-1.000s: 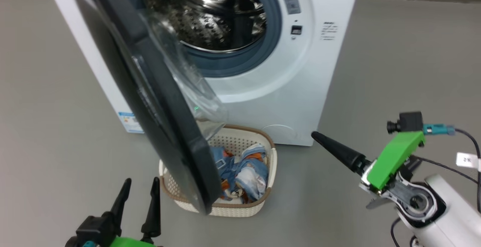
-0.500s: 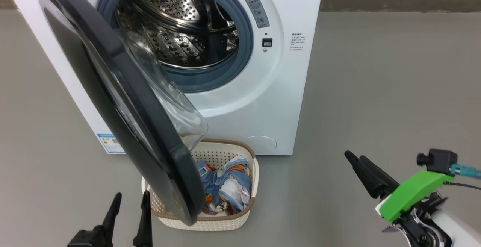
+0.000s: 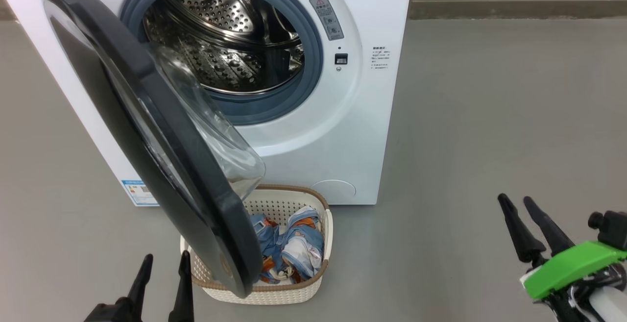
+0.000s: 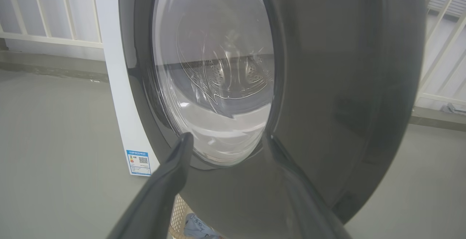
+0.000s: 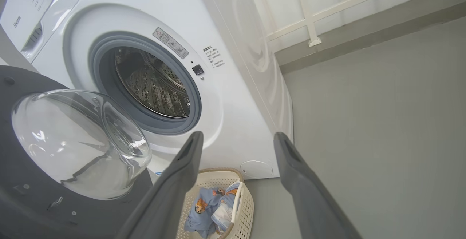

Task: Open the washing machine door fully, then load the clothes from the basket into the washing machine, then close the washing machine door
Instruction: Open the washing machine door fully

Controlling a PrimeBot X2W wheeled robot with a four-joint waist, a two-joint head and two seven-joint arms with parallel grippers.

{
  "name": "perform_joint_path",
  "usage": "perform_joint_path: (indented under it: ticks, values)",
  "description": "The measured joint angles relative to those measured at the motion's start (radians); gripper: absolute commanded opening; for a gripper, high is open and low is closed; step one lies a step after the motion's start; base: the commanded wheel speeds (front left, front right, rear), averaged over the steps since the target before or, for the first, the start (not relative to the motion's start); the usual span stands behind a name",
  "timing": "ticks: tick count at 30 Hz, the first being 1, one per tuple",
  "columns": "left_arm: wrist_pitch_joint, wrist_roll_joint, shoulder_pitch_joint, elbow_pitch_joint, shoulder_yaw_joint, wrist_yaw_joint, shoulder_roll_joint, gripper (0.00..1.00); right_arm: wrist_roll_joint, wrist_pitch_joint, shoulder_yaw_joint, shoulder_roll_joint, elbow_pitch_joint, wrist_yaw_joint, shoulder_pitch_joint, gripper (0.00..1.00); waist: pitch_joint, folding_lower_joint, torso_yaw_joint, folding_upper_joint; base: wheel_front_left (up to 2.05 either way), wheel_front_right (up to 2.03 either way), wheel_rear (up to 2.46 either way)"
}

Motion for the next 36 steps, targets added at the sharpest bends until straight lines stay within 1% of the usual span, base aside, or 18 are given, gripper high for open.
perform_joint_path:
  ticks: [7,10,13,17,22,24,33,36]
  values:
    - [0.000,0.000,0.001,0.000,0.001,-0.001,0.000,1.00,-0.254,-0.001,-0.179,0.073,-0.056,0.000,0.098,1.00,0.001,0.0000,0.001,0.0000,0.00,0.00,0.00]
    - [0.000,0.000,0.001,-0.001,0.002,-0.001,0.000,1.00,-0.360,-0.001,-0.230,0.095,-0.088,0.000,0.125,1.00,0.002,0.0000,0.004,0.0000,0.00,0.00,0.00]
    - [0.000,0.000,0.001,-0.001,0.002,-0.001,-0.001,1.00,-0.435,-0.001,-0.275,0.124,-0.112,0.000,0.154,1.00,0.001,0.0000,0.007,0.0000,0.00,0.00,0.00]
    - [0.000,0.000,0.001,-0.001,0.006,-0.001,-0.001,1.00,-0.486,-0.001,-0.319,0.160,-0.136,0.000,0.188,1.00,0.001,0.0000,0.008,0.0000,0.00,0.00,0.00]
    - [0.000,0.000,0.001,-0.001,0.009,-0.001,-0.001,1.00,-0.527,-0.001,-0.327,0.181,-0.143,0.000,0.214,1.00,0.004,0.0000,0.004,0.0000,0.00,0.00,0.00]
    - [0.000,0.000,0.001,-0.001,0.010,-0.001,-0.001,1.00,-0.555,-0.001,-0.327,0.184,-0.140,0.000,0.224,1.00,0.006,0.0000,0.003,0.0000,0.00,0.00,0.00]
    - [0.000,0.000,0.001,-0.001,0.018,-0.001,-0.001,1.00,-0.578,-0.001,-0.346,0.196,-0.135,0.000,0.240,1.00,0.016,0.0000,-0.002,0.0000,0.00,0.00,0.00]
    - [0.000,0.000,0.001,-0.001,0.020,-0.001,-0.001,1.00,-0.601,-0.001,-0.351,0.200,-0.132,0.000,0.241,1.00,0.017,0.0000,-0.003,0.0000,0.00,0.00,0.00]
